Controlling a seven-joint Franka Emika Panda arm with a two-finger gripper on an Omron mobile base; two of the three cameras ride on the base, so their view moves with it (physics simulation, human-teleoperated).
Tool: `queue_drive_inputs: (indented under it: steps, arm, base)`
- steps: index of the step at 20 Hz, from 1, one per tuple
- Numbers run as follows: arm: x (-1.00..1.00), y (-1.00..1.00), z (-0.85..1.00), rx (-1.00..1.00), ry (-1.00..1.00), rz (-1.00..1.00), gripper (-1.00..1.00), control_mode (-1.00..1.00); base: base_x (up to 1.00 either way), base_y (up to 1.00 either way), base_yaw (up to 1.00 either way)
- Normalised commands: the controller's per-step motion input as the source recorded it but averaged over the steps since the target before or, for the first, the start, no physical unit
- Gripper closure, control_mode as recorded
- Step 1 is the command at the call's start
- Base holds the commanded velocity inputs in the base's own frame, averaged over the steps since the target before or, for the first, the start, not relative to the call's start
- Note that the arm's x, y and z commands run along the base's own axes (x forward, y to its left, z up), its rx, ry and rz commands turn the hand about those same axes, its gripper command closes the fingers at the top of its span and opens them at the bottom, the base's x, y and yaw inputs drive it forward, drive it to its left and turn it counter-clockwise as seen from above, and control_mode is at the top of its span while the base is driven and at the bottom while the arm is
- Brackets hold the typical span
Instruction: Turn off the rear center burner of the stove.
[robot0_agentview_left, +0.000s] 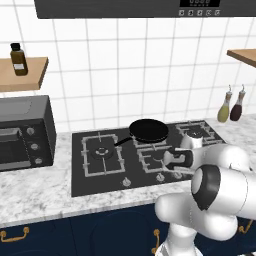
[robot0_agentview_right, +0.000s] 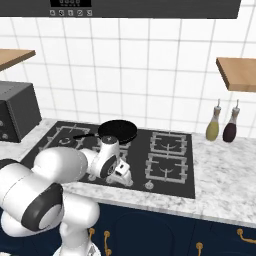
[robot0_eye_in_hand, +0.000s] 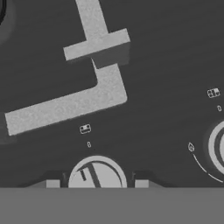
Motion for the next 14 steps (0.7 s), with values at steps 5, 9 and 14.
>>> queue_drive_inputs:
  steps: [5, 9, 14]
  arm:
    - [0.00, 0.00, -0.10, 0.19, -0.06, -0.77, 1.00, -1.00]
    - [-0.02, -0.05, -0.06, 0.11, -0.01, -0.64, 1.00, -1.00]
    - [0.00, -0.05, 0.00, 0.01, 0.00, -0.01, 1.00, -1.00]
  base:
    - [0.00, 0.00, 0.00]
    - [0.00, 0.00, 0.00]
    - [0.00, 0.00, 0.00]
